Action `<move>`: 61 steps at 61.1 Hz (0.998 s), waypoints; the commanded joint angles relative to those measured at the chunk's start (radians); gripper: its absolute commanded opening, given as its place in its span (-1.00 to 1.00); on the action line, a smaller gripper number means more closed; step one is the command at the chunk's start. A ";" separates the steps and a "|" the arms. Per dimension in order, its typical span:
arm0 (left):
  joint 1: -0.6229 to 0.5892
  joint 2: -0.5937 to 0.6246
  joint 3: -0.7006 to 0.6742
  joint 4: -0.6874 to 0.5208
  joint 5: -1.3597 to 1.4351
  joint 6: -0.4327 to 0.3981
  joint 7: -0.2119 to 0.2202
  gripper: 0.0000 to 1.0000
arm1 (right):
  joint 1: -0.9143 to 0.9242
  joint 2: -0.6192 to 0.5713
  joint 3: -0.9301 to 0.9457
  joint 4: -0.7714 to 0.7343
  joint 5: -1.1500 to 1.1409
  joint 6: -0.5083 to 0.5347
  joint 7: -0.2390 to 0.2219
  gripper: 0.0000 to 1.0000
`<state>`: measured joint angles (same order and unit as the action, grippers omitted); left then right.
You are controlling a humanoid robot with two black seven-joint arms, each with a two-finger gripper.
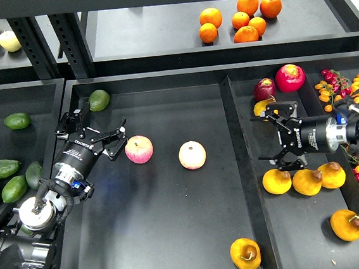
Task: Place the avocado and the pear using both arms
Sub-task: 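Move the right gripper toward the yellow-orange pear on the table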
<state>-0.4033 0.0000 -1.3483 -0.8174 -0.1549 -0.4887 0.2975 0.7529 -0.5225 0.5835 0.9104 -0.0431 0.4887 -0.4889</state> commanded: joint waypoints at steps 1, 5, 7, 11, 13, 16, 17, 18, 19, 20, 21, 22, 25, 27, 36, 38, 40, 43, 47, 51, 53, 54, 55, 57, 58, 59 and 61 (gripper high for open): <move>0.001 0.000 0.000 0.000 0.000 0.000 0.000 0.98 | 0.065 -0.027 -0.089 -0.004 -0.003 0.000 0.000 0.99; 0.000 0.000 0.000 0.000 0.000 0.000 0.000 0.98 | 0.091 -0.033 -0.131 -0.005 -0.004 0.000 0.000 0.99; 0.000 0.000 0.000 0.001 0.000 0.000 0.000 0.98 | 0.104 -0.033 -0.164 -0.005 -0.014 0.000 0.000 0.99; 0.000 0.000 0.000 0.001 0.000 0.000 0.000 0.98 | 0.117 -0.033 -0.197 -0.005 -0.035 0.000 0.000 0.99; 0.001 0.000 0.000 0.003 0.000 0.000 0.000 0.98 | 0.120 -0.033 -0.212 -0.007 -0.044 0.000 0.000 0.99; 0.001 0.000 0.001 0.004 0.000 0.000 0.000 0.98 | 0.126 -0.031 -0.250 -0.005 -0.060 0.000 0.000 0.99; 0.001 0.000 0.003 0.004 0.000 0.000 0.000 0.98 | 0.128 -0.031 -0.263 -0.005 -0.063 0.000 0.000 0.99; 0.001 0.000 0.003 0.004 0.000 0.000 0.000 0.98 | 0.128 -0.031 -0.270 -0.005 -0.064 0.000 0.000 0.99; 0.001 0.000 0.003 0.004 0.000 0.000 0.000 0.98 | 0.132 -0.031 -0.286 -0.005 -0.067 0.000 0.000 0.99; 0.001 0.000 0.003 0.004 0.000 0.000 0.000 0.98 | 0.132 -0.031 -0.292 -0.005 -0.067 0.000 0.000 0.99; 0.001 0.000 0.003 0.004 0.000 0.000 0.000 0.98 | 0.135 -0.031 -0.306 -0.005 -0.069 0.000 0.000 0.99; 0.001 0.000 0.003 0.004 0.000 0.000 0.000 0.98 | 0.140 -0.031 -0.326 -0.007 -0.069 0.000 0.000 0.99; 0.001 0.000 0.003 0.003 0.000 0.000 0.000 0.98 | 0.151 -0.031 -0.353 -0.005 -0.069 0.000 0.000 0.99; 0.000 0.000 0.003 0.001 0.000 0.000 0.000 0.98 | 0.157 -0.030 -0.372 -0.005 -0.067 0.000 0.000 0.99; 0.001 0.000 0.003 0.003 0.000 0.000 0.000 0.98 | 0.161 -0.016 -0.425 -0.004 -0.067 0.000 0.000 0.99; 0.001 0.000 0.003 0.003 0.000 0.000 0.000 0.98 | 0.161 -0.011 -0.436 -0.002 -0.067 0.000 0.000 0.99; 0.001 0.000 0.003 0.003 0.000 0.000 0.000 0.98 | 0.160 -0.007 -0.448 -0.002 -0.067 0.000 0.000 0.99; 0.001 0.000 0.004 0.003 0.000 0.000 0.000 0.98 | 0.158 0.001 -0.468 -0.002 -0.067 0.000 0.000 0.99; 0.001 0.000 0.006 0.004 0.000 0.000 0.000 0.98 | 0.154 0.012 -0.488 -0.002 -0.067 0.000 0.000 0.99; 0.001 0.000 0.008 0.004 0.000 0.000 0.000 0.98 | 0.151 0.021 -0.507 -0.002 -0.067 0.000 0.000 0.99; 0.001 0.000 0.008 0.004 0.000 0.000 0.000 0.99 | 0.151 0.027 -0.518 -0.004 -0.067 0.000 0.000 0.99; 0.000 0.000 0.008 0.004 0.000 0.000 0.000 0.99 | 0.151 0.030 -0.522 -0.004 -0.067 0.000 0.000 0.99; 0.000 0.000 0.008 0.004 0.000 0.000 0.000 0.98 | 0.151 0.033 -0.527 -0.005 -0.067 0.000 0.000 0.99; 0.001 0.000 0.009 0.004 0.000 0.000 0.000 0.98 | 0.149 0.041 -0.533 -0.005 -0.067 0.000 0.000 0.99; 0.001 0.000 0.009 0.004 0.000 0.000 0.000 0.98 | 0.149 0.042 -0.534 -0.005 -0.067 0.000 0.000 0.99; 0.001 0.000 0.009 0.004 0.000 0.000 0.000 0.98 | 0.149 0.047 -0.536 -0.005 -0.067 0.000 0.000 0.99; 0.001 0.000 0.009 0.006 0.000 0.000 0.000 0.98 | 0.148 0.056 -0.537 -0.005 -0.067 0.000 0.000 0.99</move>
<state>-0.4021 0.0000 -1.3397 -0.8132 -0.1549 -0.4887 0.2977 0.9029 -0.4846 0.0555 0.9059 -0.1102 0.4887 -0.4887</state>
